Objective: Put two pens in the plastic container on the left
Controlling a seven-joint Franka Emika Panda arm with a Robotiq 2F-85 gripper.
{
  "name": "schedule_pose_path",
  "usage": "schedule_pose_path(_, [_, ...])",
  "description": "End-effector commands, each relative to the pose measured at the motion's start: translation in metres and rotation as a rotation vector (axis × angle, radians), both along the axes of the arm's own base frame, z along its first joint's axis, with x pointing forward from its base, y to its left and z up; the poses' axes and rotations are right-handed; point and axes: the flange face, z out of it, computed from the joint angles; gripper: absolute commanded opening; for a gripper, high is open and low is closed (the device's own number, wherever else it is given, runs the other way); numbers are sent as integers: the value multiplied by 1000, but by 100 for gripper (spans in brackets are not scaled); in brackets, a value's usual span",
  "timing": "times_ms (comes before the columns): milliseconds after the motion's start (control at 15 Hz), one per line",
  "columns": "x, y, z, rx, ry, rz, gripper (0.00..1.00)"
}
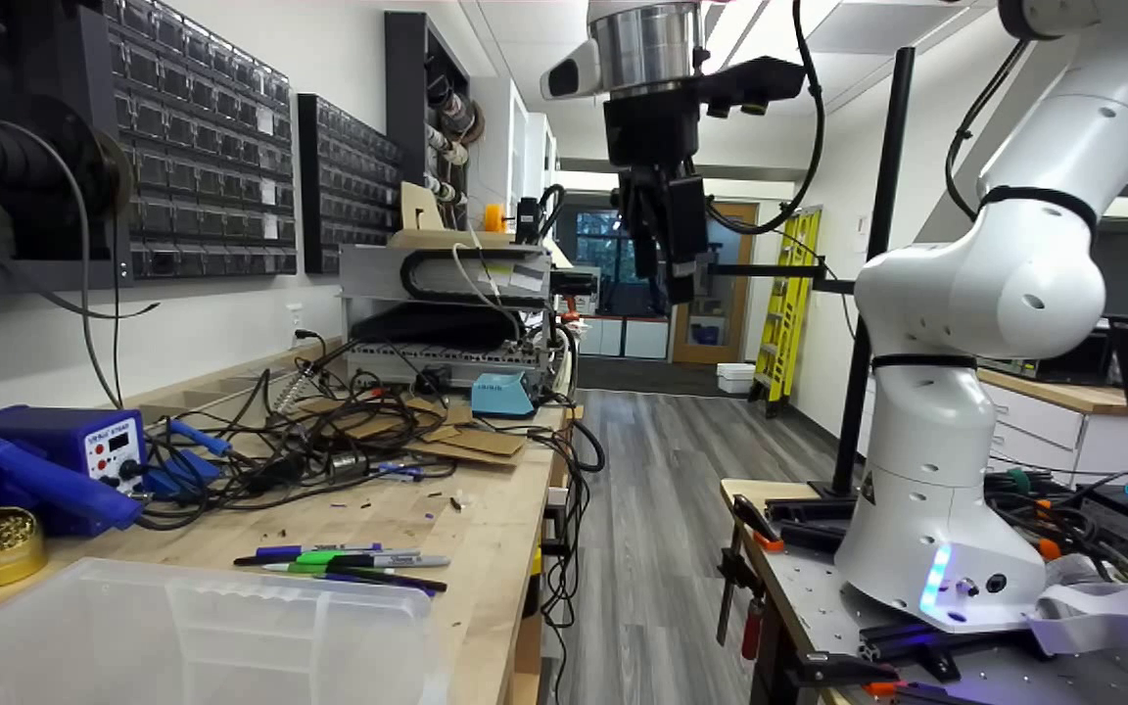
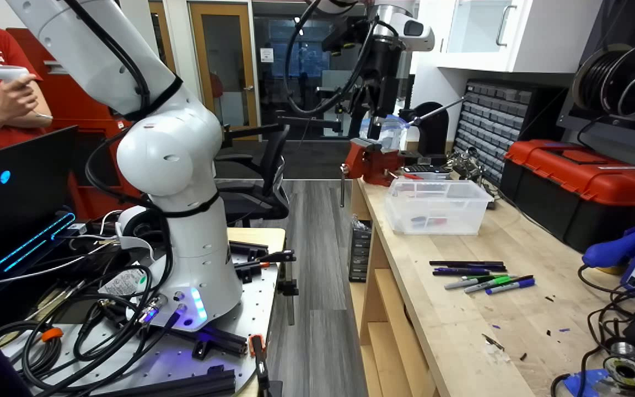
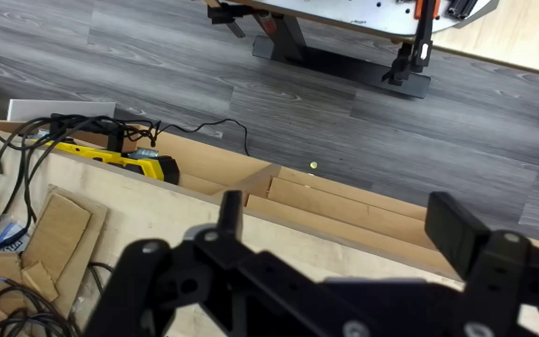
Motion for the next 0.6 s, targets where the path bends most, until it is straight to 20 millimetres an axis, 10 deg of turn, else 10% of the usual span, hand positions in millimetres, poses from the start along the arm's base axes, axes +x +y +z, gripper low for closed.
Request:
schedule_pose_path(0, [21,5,-20,42,-4,-21,100])
schedule_pose_path(533, [83,10,-89,70,3,-147,100])
